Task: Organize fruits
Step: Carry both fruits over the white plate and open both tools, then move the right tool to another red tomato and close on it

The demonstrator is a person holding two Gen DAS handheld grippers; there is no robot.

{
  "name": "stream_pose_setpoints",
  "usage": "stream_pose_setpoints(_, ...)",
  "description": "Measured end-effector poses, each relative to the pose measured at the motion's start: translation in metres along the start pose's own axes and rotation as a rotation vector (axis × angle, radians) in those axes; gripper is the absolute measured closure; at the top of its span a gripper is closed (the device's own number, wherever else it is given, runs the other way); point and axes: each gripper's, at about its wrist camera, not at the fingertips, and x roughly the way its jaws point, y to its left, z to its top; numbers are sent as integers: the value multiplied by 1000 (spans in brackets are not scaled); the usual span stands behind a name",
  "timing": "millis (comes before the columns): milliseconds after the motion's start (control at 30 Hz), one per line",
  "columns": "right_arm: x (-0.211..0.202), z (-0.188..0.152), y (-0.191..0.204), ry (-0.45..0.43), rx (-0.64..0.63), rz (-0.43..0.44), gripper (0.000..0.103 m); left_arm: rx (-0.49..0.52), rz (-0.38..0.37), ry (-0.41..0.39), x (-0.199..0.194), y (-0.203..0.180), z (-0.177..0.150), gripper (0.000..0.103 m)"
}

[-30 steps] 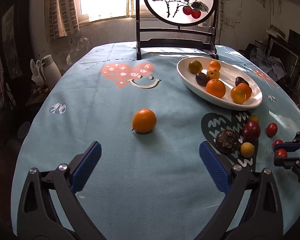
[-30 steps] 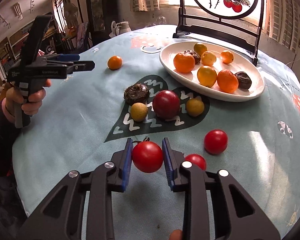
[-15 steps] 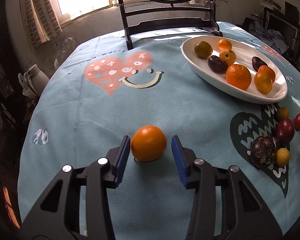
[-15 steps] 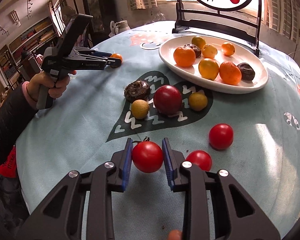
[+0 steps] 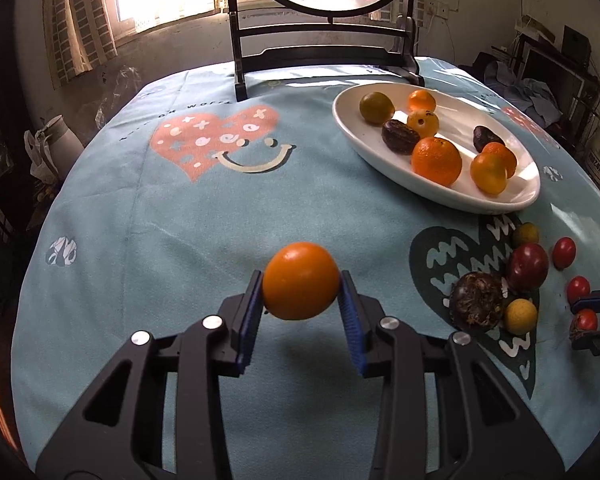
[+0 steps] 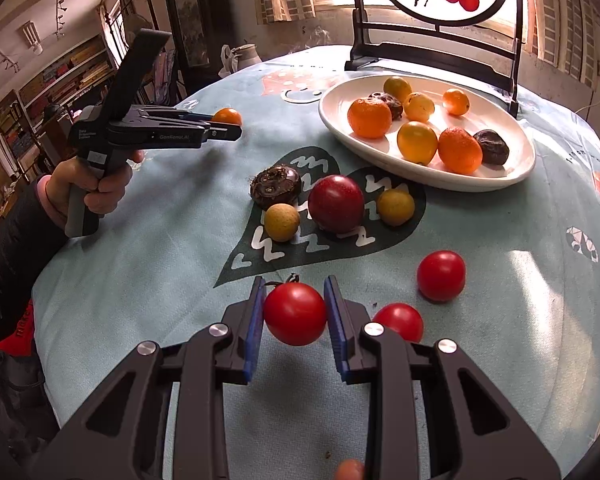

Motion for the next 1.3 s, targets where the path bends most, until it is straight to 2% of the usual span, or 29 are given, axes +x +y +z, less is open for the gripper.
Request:
stream_pose_setpoints(167,1,6,-9,-13,37,40,73,71,-76,-56,-25,-41,5,65)
stream_pose_setpoints(233,-2,16,-16,-49,60,33,73,83,-111,-78,-31,-56,14,65)
stream_pose_setpoints(300,-8,28,-26,-110,91,3,73,77,-145,-88,-31,-68,30,65)
stream_pose_setpoints(400,-14,49,-45,-197,130,-82,73,79,-134,-107,-21,-84,56,65)
stream_pose_setpoints(567,-12,77,-80,-286,216,-159,73,-14,-143,-110,12,-86,94,65)
stream_pose_setpoints(800,23,105,-111,-255,244,-212,73,-93,-87,-63,57,-73,121,65)
stream_pose_setpoints(900,35,109,-118,-226,253,-195,73,-103,-75,-38,69,-71,122,64)
stream_pose_setpoints(933,36,110,-118,-220,247,-196,72,-104,-72,-44,69,-71,121,53)
stream_pose_setpoints(967,37,110,-116,-214,239,-191,64,-104,-66,-54,67,-71,120,39)
stream_pose_setpoints(1067,28,110,-109,-233,228,-189,39,-98,-43,-99,52,-72,119,21)
stream_pose_setpoints(1167,16,109,-97,-252,195,-206,39,-102,-29,-129,34,-73,117,11)
stream_pose_setpoints(1300,3,101,-87,-263,177,-211,39,-113,-17,-141,15,-72,106,6)
